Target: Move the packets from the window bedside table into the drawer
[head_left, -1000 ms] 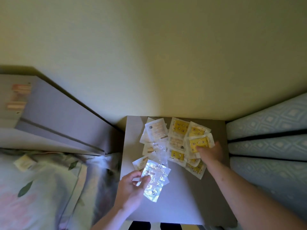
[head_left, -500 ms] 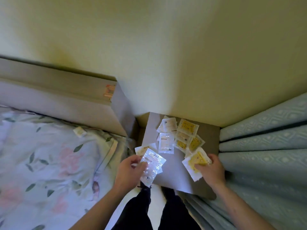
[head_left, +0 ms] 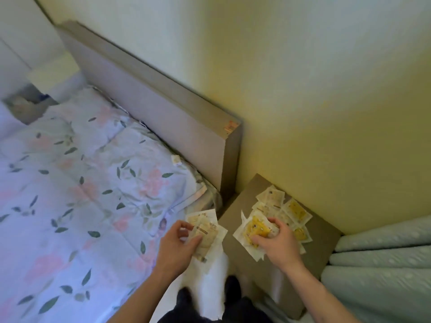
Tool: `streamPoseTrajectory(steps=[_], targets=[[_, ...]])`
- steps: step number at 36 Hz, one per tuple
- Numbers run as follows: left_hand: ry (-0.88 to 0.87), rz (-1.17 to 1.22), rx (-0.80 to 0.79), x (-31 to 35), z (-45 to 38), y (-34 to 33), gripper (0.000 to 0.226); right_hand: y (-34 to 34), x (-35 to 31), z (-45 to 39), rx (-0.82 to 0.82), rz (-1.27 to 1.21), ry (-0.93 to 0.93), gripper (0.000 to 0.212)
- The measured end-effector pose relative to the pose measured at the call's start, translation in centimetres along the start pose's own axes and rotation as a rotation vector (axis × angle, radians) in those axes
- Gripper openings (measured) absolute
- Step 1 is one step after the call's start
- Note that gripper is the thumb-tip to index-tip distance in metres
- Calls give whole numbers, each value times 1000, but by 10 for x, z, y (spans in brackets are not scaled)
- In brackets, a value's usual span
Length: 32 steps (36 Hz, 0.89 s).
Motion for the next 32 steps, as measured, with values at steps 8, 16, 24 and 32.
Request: streamPoseTrajectory(steps=[8, 16, 24, 32], targets=[[105, 137, 197, -63, 67, 75, 22, -83, -39, 45, -276, 122, 149, 43], [233, 256, 366, -174, 166, 155, 19, -208, -46, 144, -495, 265, 272, 44], [314, 291, 485, -313, 285, 233, 17, -342, -4, 275, -649, 358, 371, 50], [426, 327, 645, -441, 383, 305, 19, -468, 18, 400, -838, 435, 452, 50]])
Point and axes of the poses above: each hand's wrist, its own z-axis away from the middle knuckle, its own y-axis out of the back of the hand, x = y × z, the point moved 6 cm from there along -z, towards the middle knuckle, and after that the axes turned 10 degrees about -z, right-handed, at the moved point
